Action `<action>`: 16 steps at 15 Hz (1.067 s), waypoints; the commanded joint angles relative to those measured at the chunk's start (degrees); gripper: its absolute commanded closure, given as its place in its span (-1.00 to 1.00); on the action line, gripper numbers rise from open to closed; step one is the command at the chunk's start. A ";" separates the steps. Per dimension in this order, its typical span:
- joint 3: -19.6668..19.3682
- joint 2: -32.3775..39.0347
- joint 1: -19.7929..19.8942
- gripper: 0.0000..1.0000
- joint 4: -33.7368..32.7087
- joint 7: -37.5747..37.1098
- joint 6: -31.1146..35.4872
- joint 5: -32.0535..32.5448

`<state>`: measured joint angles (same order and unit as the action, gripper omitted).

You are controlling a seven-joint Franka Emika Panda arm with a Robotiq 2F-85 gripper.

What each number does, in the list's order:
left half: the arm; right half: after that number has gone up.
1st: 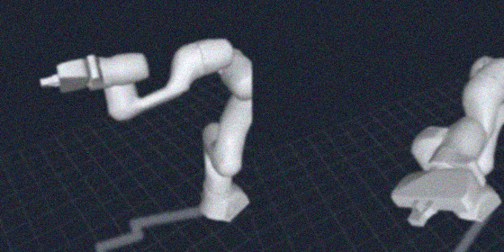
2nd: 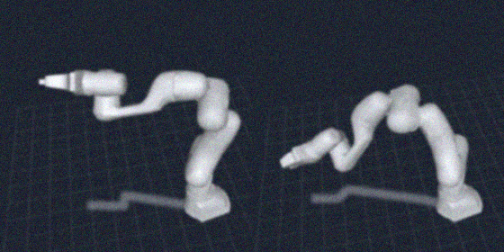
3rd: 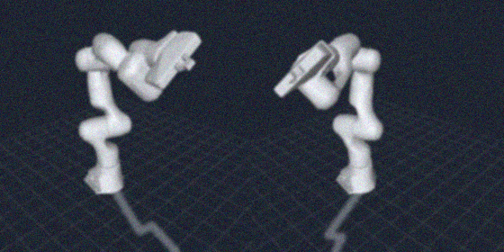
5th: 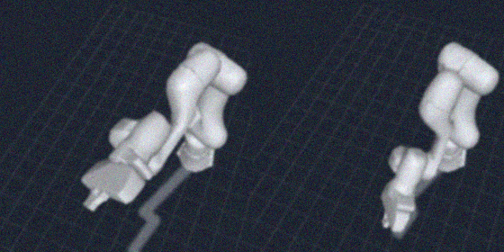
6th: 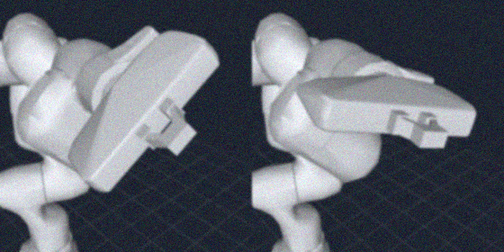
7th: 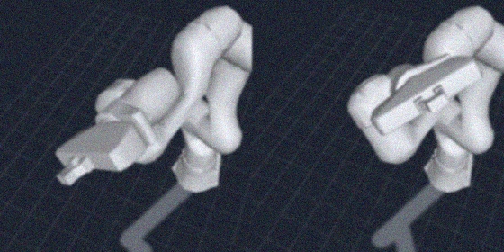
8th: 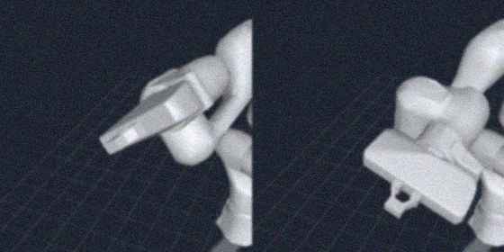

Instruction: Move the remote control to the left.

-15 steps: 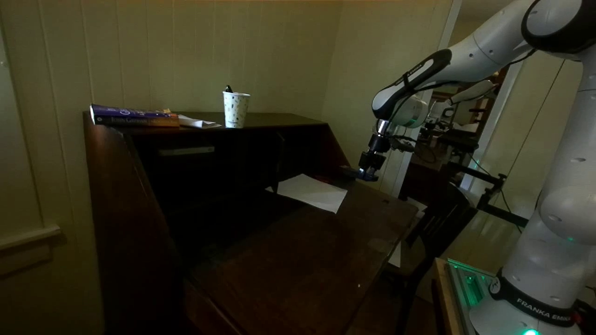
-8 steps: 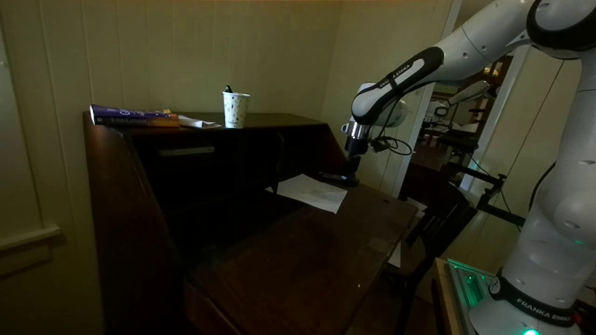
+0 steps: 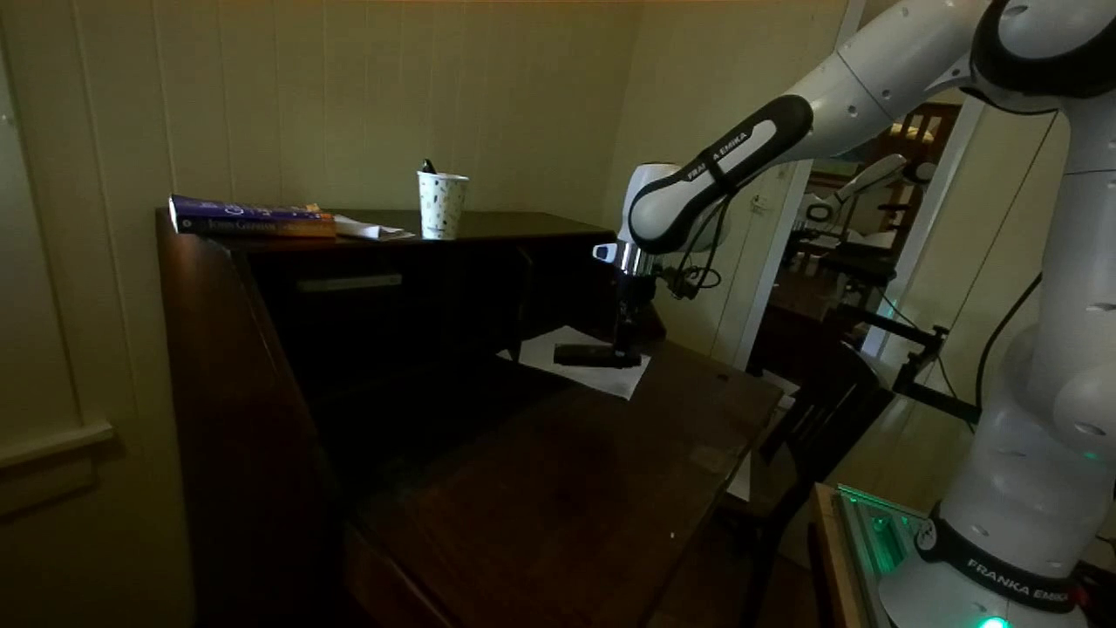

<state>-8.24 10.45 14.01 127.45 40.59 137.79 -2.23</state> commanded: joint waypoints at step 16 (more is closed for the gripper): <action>8.17 12.42 8.54 0.26 -7.59 58.65 -0.86 -15.10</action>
<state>0.50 21.08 22.59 122.29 96.23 138.28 -15.98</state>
